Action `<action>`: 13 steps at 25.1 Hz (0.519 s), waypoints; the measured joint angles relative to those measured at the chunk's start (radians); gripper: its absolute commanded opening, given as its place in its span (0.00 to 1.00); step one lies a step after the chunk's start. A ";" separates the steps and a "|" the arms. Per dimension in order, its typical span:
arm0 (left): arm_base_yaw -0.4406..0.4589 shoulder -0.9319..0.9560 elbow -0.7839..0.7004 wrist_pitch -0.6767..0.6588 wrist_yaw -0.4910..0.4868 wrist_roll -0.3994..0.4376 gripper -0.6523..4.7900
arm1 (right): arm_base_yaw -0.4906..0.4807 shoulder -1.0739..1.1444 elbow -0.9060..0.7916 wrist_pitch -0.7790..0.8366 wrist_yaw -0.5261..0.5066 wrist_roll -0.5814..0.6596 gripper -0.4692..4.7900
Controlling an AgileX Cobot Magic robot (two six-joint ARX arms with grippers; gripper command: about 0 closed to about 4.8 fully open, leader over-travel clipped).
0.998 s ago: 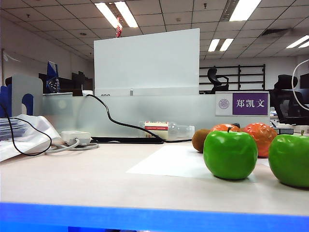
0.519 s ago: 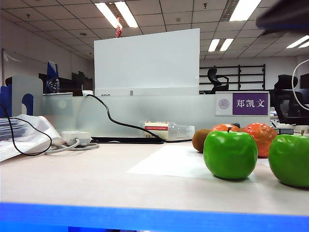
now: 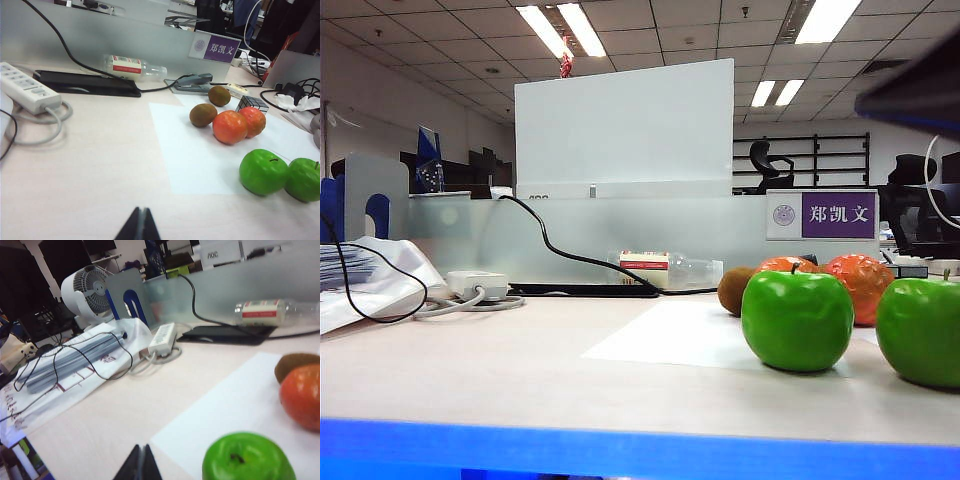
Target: Put the same fruits together.
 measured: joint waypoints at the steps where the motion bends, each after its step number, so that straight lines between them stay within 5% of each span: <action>1: 0.000 0.000 -0.005 0.000 0.000 0.000 0.11 | 0.000 0.000 -0.007 0.000 0.000 0.005 0.08; 13: 0.000 0.000 -0.152 0.008 -0.001 0.008 0.11 | -0.075 0.000 -0.017 -0.041 0.000 -0.051 0.08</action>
